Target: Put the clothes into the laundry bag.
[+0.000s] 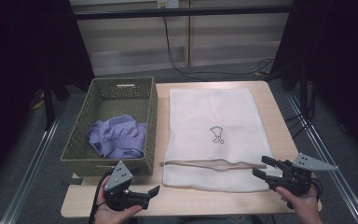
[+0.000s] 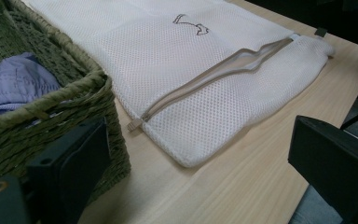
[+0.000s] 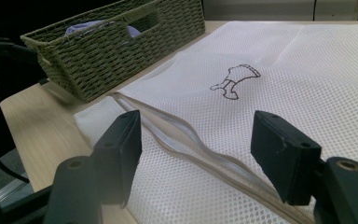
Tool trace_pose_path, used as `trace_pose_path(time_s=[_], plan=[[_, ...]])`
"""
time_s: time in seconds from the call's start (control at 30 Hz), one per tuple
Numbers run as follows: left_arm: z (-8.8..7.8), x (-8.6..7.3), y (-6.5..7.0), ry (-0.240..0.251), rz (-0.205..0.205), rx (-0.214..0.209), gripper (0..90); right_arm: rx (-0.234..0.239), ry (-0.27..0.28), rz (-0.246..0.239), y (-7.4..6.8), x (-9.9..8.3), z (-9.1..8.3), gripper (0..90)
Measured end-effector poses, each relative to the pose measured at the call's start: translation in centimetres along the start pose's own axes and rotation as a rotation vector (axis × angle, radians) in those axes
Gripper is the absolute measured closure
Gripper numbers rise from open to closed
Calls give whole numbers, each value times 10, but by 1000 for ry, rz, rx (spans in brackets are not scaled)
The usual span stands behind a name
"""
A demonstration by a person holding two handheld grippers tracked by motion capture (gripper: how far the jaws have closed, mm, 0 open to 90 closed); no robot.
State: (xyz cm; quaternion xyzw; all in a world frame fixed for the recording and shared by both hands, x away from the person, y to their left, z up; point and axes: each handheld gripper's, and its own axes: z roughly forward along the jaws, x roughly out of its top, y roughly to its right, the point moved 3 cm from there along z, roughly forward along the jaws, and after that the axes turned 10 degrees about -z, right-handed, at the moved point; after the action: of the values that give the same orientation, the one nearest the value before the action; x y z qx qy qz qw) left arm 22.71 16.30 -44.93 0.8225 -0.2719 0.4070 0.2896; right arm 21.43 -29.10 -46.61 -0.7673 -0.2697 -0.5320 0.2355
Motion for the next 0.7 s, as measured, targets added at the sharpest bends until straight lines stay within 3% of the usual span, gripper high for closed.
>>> trace_pose_path(time_s=[0.1, 0.13, 0.33, 0.5, 0.6, 0.7], plan=[[1, 0, -3, -8, -2, 1, 45, 1, -6, -4, 2, -1, 0, 342], [2, 0, -3, -1, -23, -14, 46, 2, -5, 0, 2, -1, 1, 343], [1, -1, -3, -5, -23, -85, 34, 27, -15, -14, 0, -2, 5, 357], [0, -1, -7, 4, -3, -55, 31, 33, -19, -26, -1, -2, 8, 365], [-2, 0, -8, 17, 5, -58, 30, 49, -53, -1, -3, -1, 10, 380], [-2, -1, -9, 28, -15, -74, 29, 59, -74, -5, -3, 0, 13, 414]])
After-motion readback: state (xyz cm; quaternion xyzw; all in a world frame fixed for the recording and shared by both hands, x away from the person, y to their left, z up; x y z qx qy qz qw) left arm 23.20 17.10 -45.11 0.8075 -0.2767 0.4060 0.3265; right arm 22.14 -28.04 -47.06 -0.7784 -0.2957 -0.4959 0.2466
